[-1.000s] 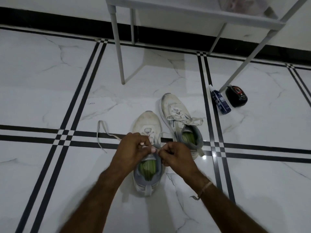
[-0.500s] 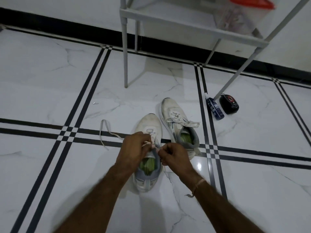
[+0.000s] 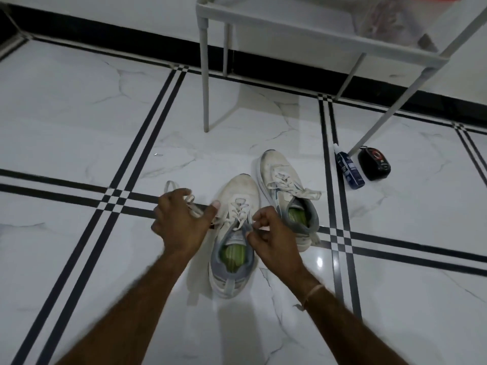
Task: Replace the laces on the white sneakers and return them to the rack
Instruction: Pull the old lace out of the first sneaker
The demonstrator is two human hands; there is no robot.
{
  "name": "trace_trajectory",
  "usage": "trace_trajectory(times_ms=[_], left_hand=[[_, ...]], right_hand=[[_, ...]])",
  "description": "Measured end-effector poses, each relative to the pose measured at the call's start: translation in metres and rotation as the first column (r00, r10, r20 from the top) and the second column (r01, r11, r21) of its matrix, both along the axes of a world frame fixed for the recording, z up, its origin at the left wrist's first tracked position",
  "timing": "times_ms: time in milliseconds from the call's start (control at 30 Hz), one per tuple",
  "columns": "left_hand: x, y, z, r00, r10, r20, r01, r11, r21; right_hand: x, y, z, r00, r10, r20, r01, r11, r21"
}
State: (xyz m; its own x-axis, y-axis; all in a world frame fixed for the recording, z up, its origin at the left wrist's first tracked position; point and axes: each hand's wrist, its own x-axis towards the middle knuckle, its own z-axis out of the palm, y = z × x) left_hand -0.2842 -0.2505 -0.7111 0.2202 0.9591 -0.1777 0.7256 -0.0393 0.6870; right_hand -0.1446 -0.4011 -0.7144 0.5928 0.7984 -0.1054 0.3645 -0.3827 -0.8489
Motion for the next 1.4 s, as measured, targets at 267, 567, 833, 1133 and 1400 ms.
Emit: trace_trajectory(times_ms=[267, 567, 833, 1133, 1400], left_hand=[[-0.022, -0.024, 0.012, 0.88, -0.418, 0.224, 0.419, 0.907, 0.046], [-0.009, -0.021, 0.01, 0.941, -0.227, 0.251, 0.268, 0.952, -0.146], [-0.006, -0.021, 0.006, 0.931, -0.198, 0.306, 0.256, 0.953, -0.163], [-0.013, -0.021, 0.001, 0.926, -0.208, 0.315, 0.269, 0.949, -0.164], [-0.012, -0.024, 0.002, 0.888, -0.238, 0.394, 0.331, 0.925, -0.188]], right_hand=[[0.006, 0.026, 0.009, 0.929, 0.244, 0.279, -0.242, 0.969, -0.044], [0.007, 0.024, 0.004, 0.737, 0.007, -0.676, 0.185, 0.96, 0.212], [0.014, 0.03, 0.005, 0.971, 0.203, -0.124, -0.2, 0.979, 0.042], [0.02, 0.026, 0.038, 0.607, -0.118, -0.786, 0.336, 0.934, 0.119], [0.004, 0.035, 0.009, 0.947, 0.199, 0.253, -0.182, 0.979, -0.086]])
